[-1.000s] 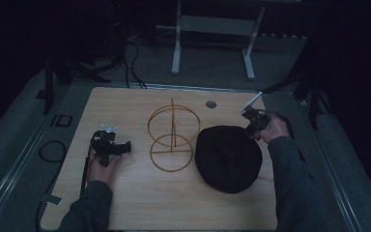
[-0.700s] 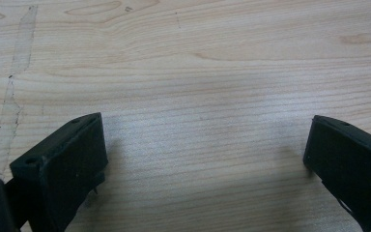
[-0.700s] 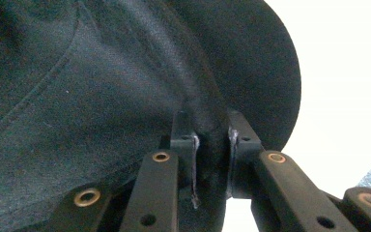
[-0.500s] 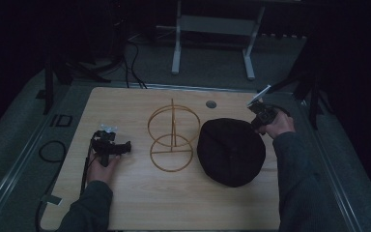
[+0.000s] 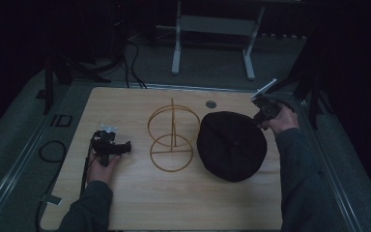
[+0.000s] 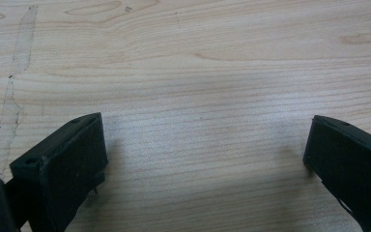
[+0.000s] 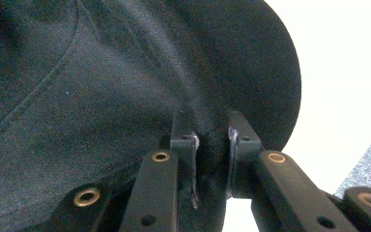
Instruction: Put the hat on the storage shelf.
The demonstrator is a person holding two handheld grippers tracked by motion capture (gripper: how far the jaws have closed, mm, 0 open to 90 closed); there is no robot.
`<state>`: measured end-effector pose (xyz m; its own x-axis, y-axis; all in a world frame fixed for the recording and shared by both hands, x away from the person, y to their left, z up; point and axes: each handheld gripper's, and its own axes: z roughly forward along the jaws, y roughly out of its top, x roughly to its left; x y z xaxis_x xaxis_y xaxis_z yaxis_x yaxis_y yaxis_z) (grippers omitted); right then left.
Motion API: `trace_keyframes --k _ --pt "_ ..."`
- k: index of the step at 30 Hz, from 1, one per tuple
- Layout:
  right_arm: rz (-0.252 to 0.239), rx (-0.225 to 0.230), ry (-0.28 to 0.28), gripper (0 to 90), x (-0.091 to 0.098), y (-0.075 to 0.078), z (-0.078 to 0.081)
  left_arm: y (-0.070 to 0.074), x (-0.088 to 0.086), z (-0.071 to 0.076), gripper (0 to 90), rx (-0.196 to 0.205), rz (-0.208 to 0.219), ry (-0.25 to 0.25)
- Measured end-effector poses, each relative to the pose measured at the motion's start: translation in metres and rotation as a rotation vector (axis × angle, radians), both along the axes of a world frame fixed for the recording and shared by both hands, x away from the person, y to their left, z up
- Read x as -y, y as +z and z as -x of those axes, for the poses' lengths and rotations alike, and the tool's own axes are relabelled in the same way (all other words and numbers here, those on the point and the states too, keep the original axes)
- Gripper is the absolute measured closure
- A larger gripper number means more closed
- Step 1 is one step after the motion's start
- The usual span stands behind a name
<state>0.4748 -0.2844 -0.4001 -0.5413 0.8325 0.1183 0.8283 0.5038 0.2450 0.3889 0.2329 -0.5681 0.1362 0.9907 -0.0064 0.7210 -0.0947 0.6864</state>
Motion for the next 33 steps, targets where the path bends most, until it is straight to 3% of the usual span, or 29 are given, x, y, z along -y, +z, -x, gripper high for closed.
trace_keyframes --k 33 --pt "-0.026 0.032 -0.004 77.6 -0.001 0.042 -0.001 0.0 0.0 0.0 1.1 -0.002 -0.004 -0.002"
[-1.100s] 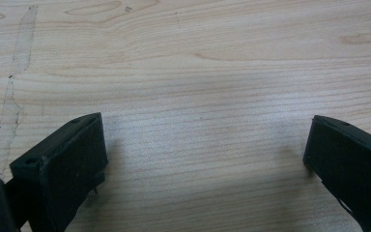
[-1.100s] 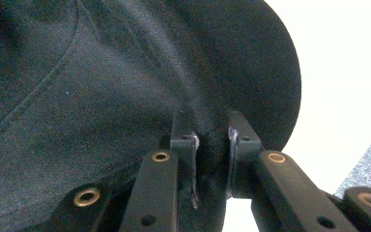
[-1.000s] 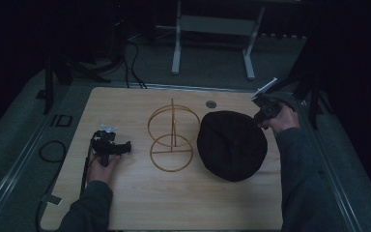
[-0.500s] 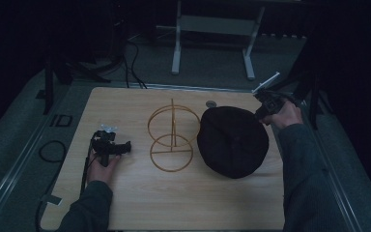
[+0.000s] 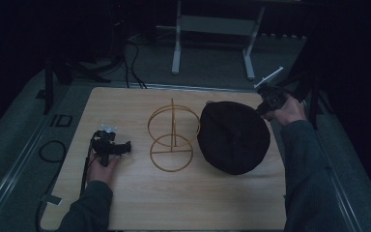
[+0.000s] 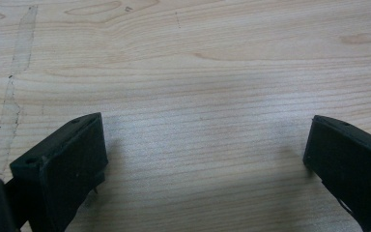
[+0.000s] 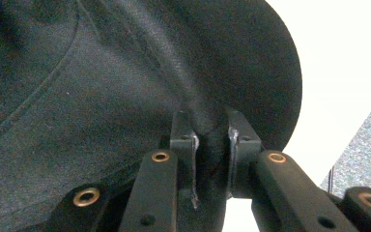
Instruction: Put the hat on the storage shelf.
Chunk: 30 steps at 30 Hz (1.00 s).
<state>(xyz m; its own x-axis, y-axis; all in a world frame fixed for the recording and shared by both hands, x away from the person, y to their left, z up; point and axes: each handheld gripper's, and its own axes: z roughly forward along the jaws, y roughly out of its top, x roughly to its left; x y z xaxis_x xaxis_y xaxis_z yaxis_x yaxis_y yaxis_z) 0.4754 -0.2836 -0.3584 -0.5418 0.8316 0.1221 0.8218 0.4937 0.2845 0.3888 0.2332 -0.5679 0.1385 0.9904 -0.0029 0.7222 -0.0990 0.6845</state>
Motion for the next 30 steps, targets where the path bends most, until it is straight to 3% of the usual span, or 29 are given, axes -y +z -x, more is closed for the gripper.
trace_keyframes --k 30 --pt "0.014 0.01 -0.026 77.5 0.009 0.035 0.0 0.0 0.0 0.0 1.2 0.0 0.001 0.0"
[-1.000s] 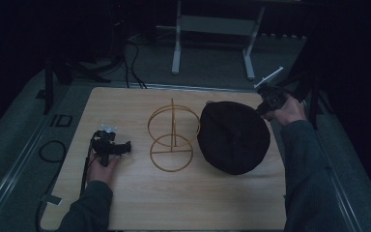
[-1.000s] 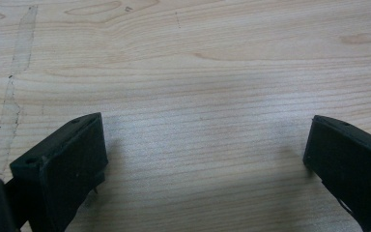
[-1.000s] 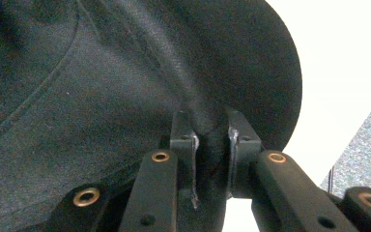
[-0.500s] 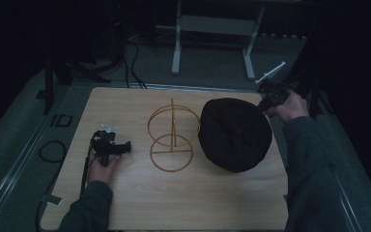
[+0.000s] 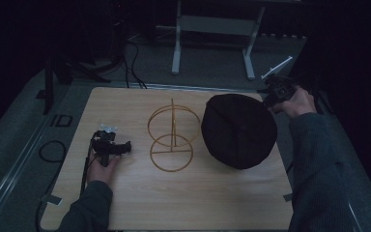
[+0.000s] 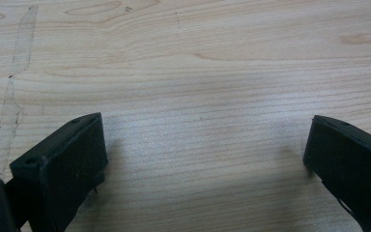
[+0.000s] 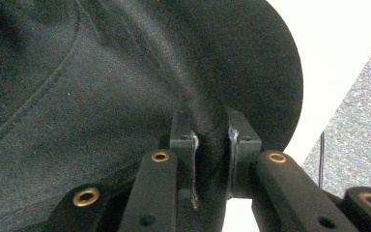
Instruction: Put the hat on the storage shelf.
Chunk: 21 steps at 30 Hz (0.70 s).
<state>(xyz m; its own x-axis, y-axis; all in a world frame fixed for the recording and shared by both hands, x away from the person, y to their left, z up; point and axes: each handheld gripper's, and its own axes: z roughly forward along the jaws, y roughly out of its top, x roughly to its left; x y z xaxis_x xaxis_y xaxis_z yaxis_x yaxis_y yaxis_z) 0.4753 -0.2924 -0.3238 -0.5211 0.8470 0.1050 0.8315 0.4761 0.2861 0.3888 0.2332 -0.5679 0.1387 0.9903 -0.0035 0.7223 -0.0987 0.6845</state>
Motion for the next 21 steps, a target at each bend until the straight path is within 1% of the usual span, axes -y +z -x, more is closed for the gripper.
trace_keyframes --k 8,11,21 --pt "-0.003 0.008 0.002 77.5 -0.002 0.01 0.0 0.0 0.0 0.0 1.2 0.0 0.0 0.0" --pt "-0.012 0.012 0.003 77.5 -0.002 0.014 0.0 0.0 0.0 0.0 1.2 0.0 0.0 0.0" --pt "-0.024 0.002 0.014 77.4 -0.004 0.019 -0.001 0.0 0.0 0.0 1.2 0.0 0.0 0.0"
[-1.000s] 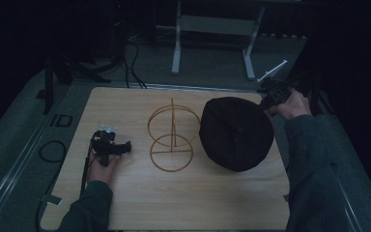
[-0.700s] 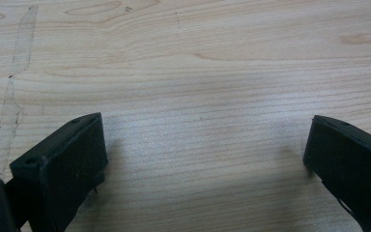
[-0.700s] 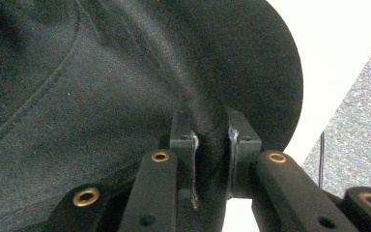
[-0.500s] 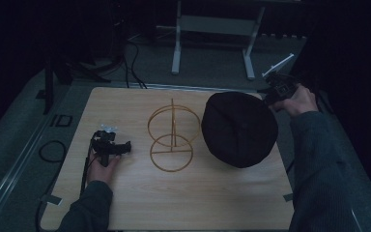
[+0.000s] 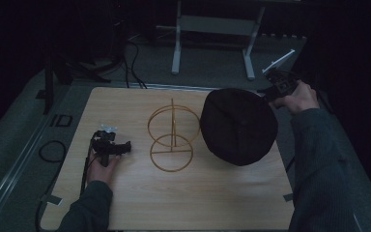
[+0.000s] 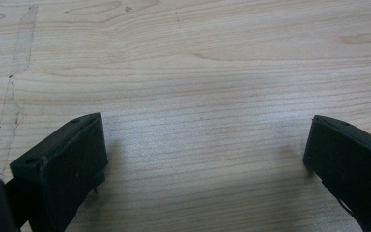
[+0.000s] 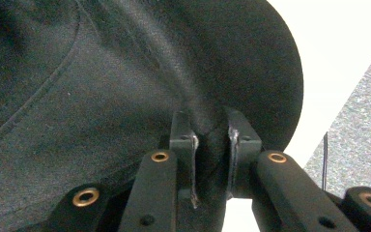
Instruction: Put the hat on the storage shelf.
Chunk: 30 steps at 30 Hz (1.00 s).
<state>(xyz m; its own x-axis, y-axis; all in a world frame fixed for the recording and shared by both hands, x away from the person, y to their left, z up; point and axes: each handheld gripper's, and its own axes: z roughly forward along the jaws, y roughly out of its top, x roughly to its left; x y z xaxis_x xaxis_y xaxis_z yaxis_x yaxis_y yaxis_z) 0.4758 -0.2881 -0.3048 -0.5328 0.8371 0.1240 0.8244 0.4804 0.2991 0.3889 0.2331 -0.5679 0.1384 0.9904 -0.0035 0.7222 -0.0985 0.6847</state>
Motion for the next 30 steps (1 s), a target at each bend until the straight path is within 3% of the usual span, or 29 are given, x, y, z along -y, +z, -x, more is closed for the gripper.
trace_keyframes --k 30 --pt "-0.053 0.025 0.043 77.2 -0.015 0.025 0.003 0.0 0.0 0.0 1.2 0.0 0.0 0.0"
